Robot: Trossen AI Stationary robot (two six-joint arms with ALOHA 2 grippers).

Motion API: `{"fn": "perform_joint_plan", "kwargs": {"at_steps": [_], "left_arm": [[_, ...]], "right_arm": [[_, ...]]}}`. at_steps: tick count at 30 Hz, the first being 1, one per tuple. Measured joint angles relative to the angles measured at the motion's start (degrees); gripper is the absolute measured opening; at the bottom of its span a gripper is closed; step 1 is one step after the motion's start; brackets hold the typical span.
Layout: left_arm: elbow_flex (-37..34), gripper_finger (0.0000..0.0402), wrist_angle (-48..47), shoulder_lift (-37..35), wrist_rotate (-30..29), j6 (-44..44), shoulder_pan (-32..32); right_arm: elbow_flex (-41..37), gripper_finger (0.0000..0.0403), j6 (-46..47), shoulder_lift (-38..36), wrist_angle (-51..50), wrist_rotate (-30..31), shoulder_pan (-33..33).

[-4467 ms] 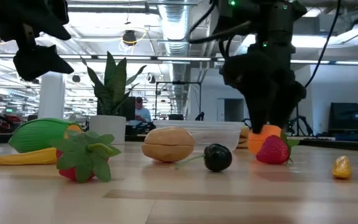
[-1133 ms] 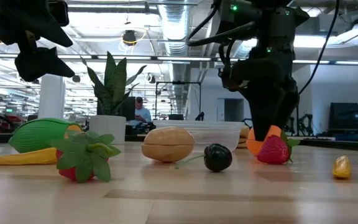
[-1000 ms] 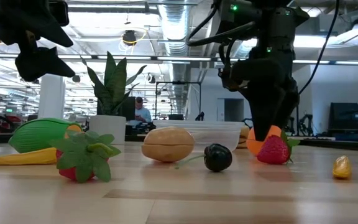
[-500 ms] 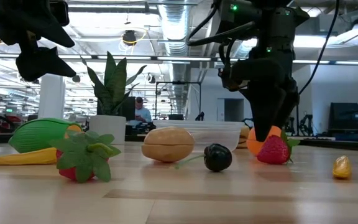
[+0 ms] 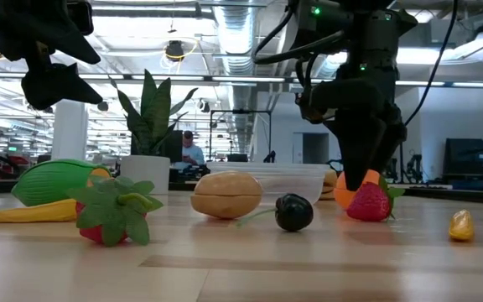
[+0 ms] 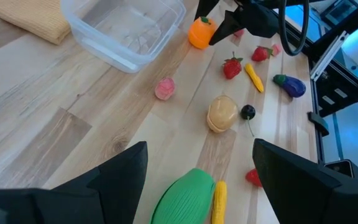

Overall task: Pick and placing Produce into tupperware
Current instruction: Put the orange into the transparent bin

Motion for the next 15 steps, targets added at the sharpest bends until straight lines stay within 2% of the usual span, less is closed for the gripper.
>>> {"fn": "perform_joint_plan", "kwargs": {"at_steps": [15], "left_arm": [[0.0,0.0281,0.0,0.02,0.0,0.04,0.01]], "right_arm": [[0.73,0.0241,1.19,-0.37,-2.35,-3.0,0.02]]}}
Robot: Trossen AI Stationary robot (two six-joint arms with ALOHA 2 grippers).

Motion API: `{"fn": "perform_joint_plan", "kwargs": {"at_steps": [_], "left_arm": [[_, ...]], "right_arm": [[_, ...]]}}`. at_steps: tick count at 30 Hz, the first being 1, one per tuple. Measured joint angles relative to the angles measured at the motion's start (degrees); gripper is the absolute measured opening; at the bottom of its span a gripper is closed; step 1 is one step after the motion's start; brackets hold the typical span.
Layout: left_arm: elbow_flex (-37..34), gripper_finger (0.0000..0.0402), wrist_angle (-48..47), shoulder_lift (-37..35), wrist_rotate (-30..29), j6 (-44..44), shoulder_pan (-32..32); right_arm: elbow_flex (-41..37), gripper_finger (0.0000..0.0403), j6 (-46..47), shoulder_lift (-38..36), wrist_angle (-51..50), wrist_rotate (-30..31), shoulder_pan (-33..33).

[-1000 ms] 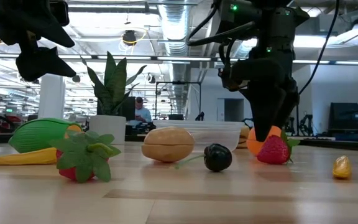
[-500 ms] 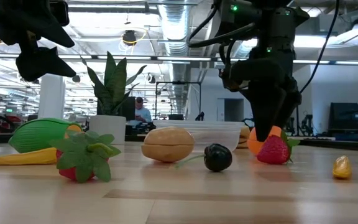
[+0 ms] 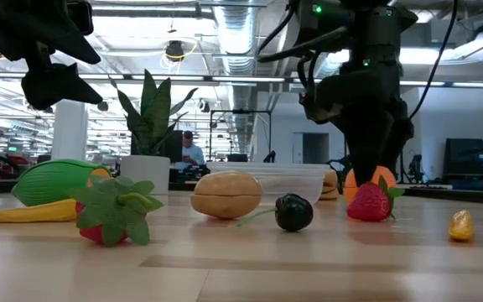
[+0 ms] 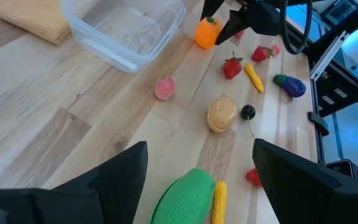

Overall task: Pick and placing Produce into tupperware
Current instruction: Put the orange into the transparent bin

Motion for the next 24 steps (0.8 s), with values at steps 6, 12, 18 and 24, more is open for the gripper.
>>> {"fn": "perform_joint_plan", "kwargs": {"at_steps": [6,12,18,24], "left_arm": [[0.0,0.0281,0.02,0.0,-0.02,0.18,0.0],[0.0,0.0281,0.02,0.0,-0.04,0.22,-0.01],[0.0,0.0281,0.02,0.0,-0.07,0.58,-0.01],[0.0,0.0281,0.02,0.0,-0.14,1.07,0.0]], "right_arm": [[2.2,0.0241,-0.17,-0.02,-2.35,0.0,0.0],[4.81,0.0241,-0.22,-0.02,-3.87,-0.02,0.0],[7.82,0.0241,-1.16,-0.04,-6.95,-0.04,0.02],[10.92,0.0241,-1.72,-0.07,-9.92,-0.03,0.11]]}}
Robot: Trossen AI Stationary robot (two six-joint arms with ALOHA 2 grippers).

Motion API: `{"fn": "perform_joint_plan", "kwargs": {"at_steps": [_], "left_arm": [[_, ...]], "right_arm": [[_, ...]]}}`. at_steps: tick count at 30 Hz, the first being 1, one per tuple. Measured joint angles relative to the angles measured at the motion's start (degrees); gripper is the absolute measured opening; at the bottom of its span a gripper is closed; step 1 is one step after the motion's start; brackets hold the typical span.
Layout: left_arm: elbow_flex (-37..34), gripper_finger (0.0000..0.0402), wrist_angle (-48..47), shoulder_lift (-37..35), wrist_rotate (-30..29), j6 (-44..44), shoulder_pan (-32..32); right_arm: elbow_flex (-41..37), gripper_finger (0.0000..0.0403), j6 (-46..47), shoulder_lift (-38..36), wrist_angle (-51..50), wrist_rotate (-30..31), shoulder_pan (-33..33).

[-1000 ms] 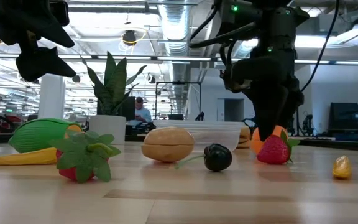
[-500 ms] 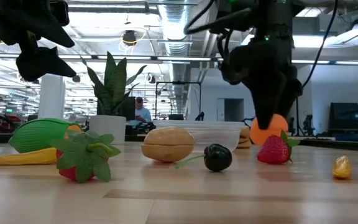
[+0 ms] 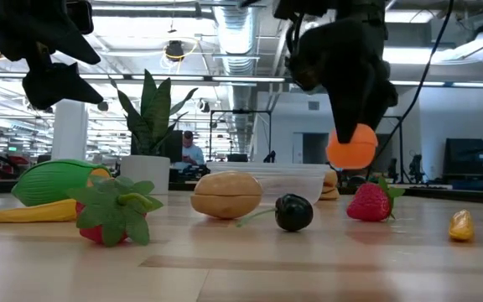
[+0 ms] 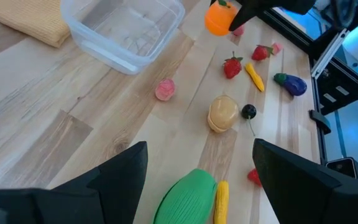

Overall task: Pick and placing Produce into tupperware
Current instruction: Put the orange into the transparent bin

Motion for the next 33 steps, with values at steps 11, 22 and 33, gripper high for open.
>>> {"fn": "perform_joint_plan", "kwargs": {"at_steps": [11,22,33], "left_arm": [[0.0,0.0281,0.0,0.0,-0.1,1.13,0.0],[0.0,0.0281,-0.02,0.0,-0.38,2.05,0.01],[0.0,0.0281,-0.02,0.0,-1.23,2.05,0.01]], "right_arm": [[4.3,0.0241,-1.04,0.0,-2.97,0.01,0.02],[6.16,0.024,-1.63,0.0,-4.39,0.07,-0.2],[6.26,0.024,-1.66,0.0,-3.36,0.24,-2.16]]}}
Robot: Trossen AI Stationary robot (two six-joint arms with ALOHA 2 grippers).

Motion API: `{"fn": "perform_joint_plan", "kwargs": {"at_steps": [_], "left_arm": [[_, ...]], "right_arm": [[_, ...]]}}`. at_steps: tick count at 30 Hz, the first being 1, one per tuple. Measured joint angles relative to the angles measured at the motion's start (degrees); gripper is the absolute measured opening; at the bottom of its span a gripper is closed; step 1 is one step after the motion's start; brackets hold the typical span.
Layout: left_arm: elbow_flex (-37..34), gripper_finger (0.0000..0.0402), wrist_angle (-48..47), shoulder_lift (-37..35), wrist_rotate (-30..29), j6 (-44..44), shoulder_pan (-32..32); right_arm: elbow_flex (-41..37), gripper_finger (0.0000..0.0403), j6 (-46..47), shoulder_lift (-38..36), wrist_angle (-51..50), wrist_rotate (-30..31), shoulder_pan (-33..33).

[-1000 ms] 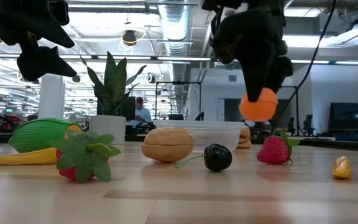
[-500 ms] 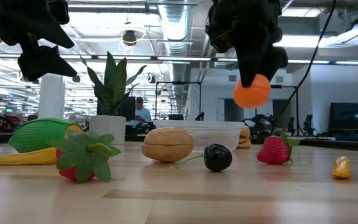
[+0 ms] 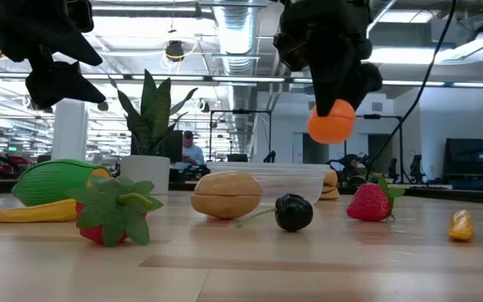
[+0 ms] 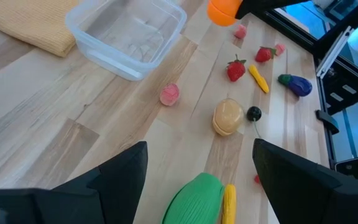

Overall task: Pick and placing Produce into tupperware
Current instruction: Put the orange into the transparent bin

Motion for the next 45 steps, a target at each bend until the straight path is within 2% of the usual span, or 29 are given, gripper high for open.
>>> {"fn": "perform_joint_plan", "kwargs": {"at_steps": [11,26,45], "left_arm": [[0.0,0.0281,0.0,0.0,-0.46,-0.39,0.0],[0.0,0.0281,0.02,0.0,-3.37,-0.63,0.0],[0.0,0.0281,-0.3,0.0,-6.12,-0.58,0.0]], "right_arm": [[0.0,0.024,-2.61,0.0,8.32,0.01,-1.56],[0.0,0.024,-8.82,0.0,15.48,6.06,-6.31],[-0.08,0.024,-14.24,1.85,25.78,6.22,-10.78]]}}
